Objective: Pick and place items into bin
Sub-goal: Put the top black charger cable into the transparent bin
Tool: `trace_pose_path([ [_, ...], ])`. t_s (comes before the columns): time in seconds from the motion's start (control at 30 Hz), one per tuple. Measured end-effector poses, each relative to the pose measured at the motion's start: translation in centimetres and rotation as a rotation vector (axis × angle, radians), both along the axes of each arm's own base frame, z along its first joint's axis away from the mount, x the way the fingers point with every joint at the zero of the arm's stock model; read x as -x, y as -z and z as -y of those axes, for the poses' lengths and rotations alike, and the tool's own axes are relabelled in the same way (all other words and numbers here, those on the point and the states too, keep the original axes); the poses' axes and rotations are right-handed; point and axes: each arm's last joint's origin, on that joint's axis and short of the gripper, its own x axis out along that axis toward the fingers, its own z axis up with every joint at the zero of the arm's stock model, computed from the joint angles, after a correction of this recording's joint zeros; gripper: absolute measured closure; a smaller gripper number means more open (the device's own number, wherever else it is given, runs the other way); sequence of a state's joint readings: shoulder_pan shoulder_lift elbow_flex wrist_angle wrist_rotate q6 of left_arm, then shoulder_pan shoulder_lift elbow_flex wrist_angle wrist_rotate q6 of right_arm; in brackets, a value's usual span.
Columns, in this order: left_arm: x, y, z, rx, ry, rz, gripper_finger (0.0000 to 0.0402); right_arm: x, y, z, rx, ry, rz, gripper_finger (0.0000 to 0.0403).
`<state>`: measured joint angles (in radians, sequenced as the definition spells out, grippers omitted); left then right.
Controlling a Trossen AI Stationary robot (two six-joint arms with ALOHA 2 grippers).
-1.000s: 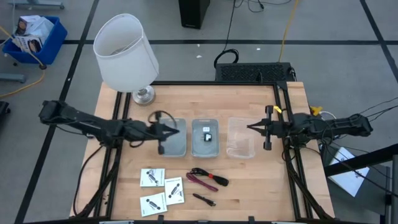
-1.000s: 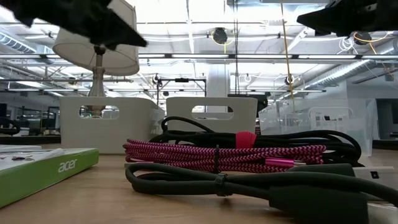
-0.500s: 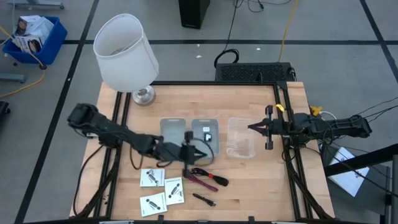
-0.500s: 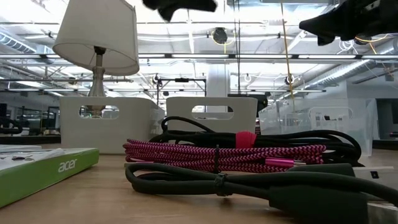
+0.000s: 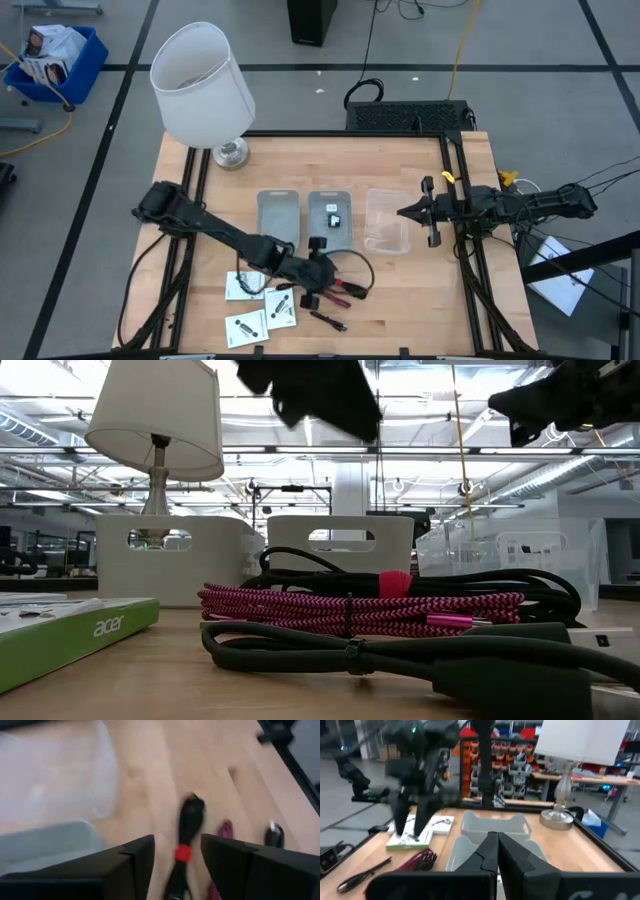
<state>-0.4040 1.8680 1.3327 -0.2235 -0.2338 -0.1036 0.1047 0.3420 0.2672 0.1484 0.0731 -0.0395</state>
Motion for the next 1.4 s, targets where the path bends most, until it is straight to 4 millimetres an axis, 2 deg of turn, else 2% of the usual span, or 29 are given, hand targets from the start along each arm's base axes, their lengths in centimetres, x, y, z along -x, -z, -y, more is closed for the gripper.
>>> trace_pose_path([
  [0.13, -0.5, 2.6, 0.6, -0.024, 0.044, -0.065, 0.0212, -0.1, 0.6, 0.0, 0.002, 0.002, 0.056, 0.0402],
  [0.27, -0.9, 4.4, 0.8, -0.034, 0.058, -0.094, 0.0209, -0.1, 0.7, 0.0, -0.002, 0.002, 0.082, 0.0401],
  [0.63, -0.9, 4.7, 1.2, 0.004, 0.056, -0.101, 0.0210, -0.1, 0.7, 0.0, -0.012, 0.001, 0.079, 0.0402],
  [0.9, -0.9, 4.8, 0.8, -0.091, 0.041, -0.105, 0.0210, -0.1, 0.7, 0.0, 0.018, 0.004, 0.081, 0.0402],
  [1.03, -1.1, 6.0, 0.4, -0.117, 0.019, -0.137, 0.0210, -0.1, 0.7, 0.0, 0.019, 0.004, 0.088, 0.0402],
  [1.2, -1.3, 8.5, 0.6, -0.147, -0.001, -0.185, 0.0211, -0.1, 0.6, 0.0, 0.016, 0.005, 0.095, 0.0402],
  [1.4, -1.3, 9.5, 1.0, -0.106, -0.011, -0.208, 0.0212, -0.1, 0.5, 0.0, 0.015, 0.005, 0.107, 0.0403],
])
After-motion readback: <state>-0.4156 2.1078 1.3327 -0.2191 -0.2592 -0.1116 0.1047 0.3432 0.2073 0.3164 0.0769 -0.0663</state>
